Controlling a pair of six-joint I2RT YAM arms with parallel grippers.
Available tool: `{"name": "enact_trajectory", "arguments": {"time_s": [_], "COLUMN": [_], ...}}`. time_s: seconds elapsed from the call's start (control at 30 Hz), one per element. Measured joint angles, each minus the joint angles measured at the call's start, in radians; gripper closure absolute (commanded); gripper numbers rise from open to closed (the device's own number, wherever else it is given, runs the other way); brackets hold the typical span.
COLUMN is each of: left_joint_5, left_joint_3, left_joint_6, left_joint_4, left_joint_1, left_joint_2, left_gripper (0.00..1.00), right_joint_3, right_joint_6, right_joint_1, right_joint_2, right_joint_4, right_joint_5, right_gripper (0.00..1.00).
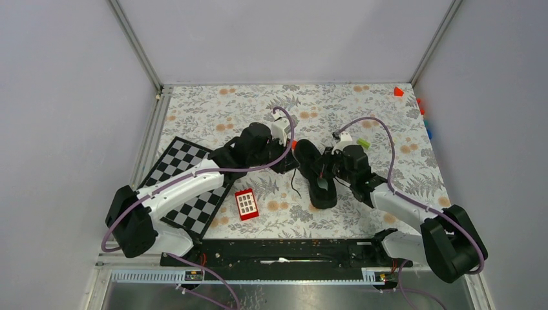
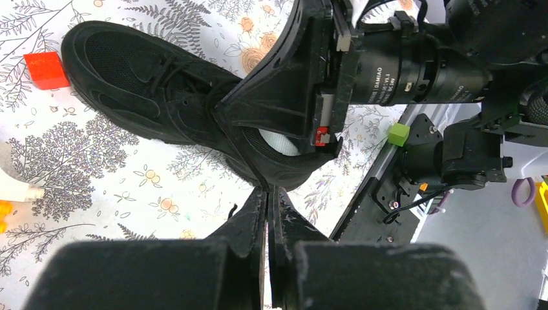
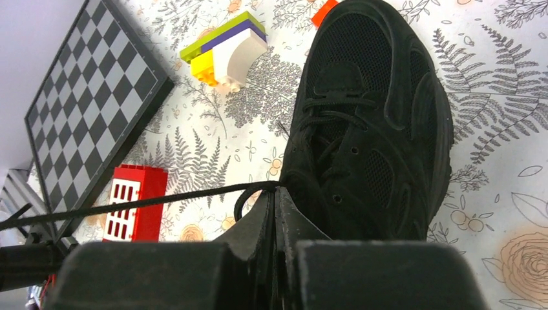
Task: Tie the shoes
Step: Cross the shoelace with the shoelace.
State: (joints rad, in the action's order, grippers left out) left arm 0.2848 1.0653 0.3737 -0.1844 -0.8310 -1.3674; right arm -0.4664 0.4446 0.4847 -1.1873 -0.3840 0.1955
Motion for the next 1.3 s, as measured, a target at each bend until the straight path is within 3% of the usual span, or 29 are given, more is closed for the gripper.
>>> {"name": "enact_trajectory", "arguments": {"time_s": [0.17,0.5,1.0,1.3], "left_joint_5": [0.003,-0.007,-0.010,-0.010], "left_joint_3": [0.000,-0.010,-0.011,-0.011], "left_joint_6": [0.000,-0.007,-0.008,-0.008], "left_joint_4": [0.000,-0.001,-0.002,-0.002], "left_joint_1": [-0.004,-0.006,-0.006,-0.006], "left_joint_2": [0.006,0.019,0.024,0.026], "left_gripper": [1.00,1.00,1.00,1.00], "right_joint_3": [-0.028,0.006,0.002,0.002], "right_joint_6": [-0.029,-0.077,-0.080,-0.085], "right_joint_1": [0.002,0.002,0.002,0.002], "right_joint_2": [-0.004,0.155,0.033,0.105], "right_joint_4": [0.044,0.105,0.027,0.039], "right_joint_5": [-0.036,-0.152,-0.107,-0.097], "right_gripper": [1.00,1.00,1.00,1.00]}}
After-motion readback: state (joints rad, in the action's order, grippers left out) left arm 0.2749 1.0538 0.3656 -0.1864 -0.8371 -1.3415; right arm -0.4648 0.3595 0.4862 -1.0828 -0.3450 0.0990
